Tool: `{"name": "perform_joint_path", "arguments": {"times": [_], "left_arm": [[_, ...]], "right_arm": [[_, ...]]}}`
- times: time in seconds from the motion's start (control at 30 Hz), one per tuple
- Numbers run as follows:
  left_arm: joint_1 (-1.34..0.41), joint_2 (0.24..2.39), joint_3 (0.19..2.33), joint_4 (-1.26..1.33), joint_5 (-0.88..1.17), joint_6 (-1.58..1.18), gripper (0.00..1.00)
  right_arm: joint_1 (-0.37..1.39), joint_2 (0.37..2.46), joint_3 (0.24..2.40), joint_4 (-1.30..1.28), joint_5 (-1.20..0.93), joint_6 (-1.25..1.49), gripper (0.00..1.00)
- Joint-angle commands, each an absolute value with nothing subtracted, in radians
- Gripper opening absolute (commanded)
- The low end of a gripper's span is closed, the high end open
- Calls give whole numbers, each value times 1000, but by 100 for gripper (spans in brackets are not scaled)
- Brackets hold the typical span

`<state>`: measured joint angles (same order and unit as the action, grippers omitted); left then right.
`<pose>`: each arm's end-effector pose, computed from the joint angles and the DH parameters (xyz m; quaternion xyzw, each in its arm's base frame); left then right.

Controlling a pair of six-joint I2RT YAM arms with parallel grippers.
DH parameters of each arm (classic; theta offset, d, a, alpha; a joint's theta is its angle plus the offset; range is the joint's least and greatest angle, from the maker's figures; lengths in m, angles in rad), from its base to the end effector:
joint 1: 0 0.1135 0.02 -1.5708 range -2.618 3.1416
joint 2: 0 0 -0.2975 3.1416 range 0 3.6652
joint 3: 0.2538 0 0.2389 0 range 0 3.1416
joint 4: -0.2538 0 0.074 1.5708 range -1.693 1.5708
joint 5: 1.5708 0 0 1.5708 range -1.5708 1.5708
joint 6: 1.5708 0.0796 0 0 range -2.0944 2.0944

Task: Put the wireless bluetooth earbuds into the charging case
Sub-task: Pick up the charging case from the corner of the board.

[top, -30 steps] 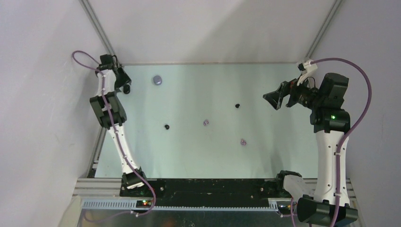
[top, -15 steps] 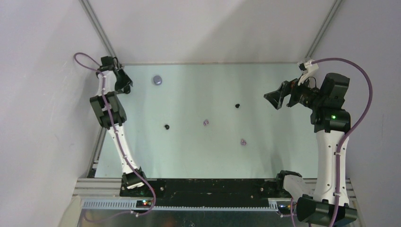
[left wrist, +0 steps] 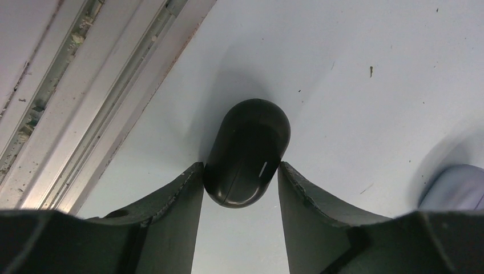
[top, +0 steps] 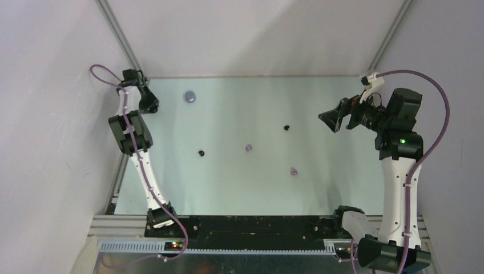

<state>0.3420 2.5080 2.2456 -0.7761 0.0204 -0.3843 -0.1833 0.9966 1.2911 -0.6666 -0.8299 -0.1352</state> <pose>0.5437 0.1918 0.1552 -0.3402 0.9028 -0.0154 0.2627 0.1889 0.0247 0.4414 -0.2092 0.7609 0.2468 0.5625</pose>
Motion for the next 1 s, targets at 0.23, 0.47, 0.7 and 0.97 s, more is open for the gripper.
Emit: {"name": "perform_joint_path", "arguments": {"times": [0.23, 0.47, 0.7, 0.97], "left_arm": [[343, 2473, 2226, -768, 42, -386, 24], [344, 2403, 2140, -724, 105, -328, 16], [322, 2222, 1919, -669, 173, -210, 16], [190, 2088, 1710, -686, 237, 26, 16]], "right_arm": [[-179, 995, 1342, -668, -862, -139, 100], [-162, 1002, 1352, -665, -860, -138, 100], [-138, 989, 1357, -660, -858, -138, 100], [-66, 1016, 1356, -638, -842, -130, 100]]}}
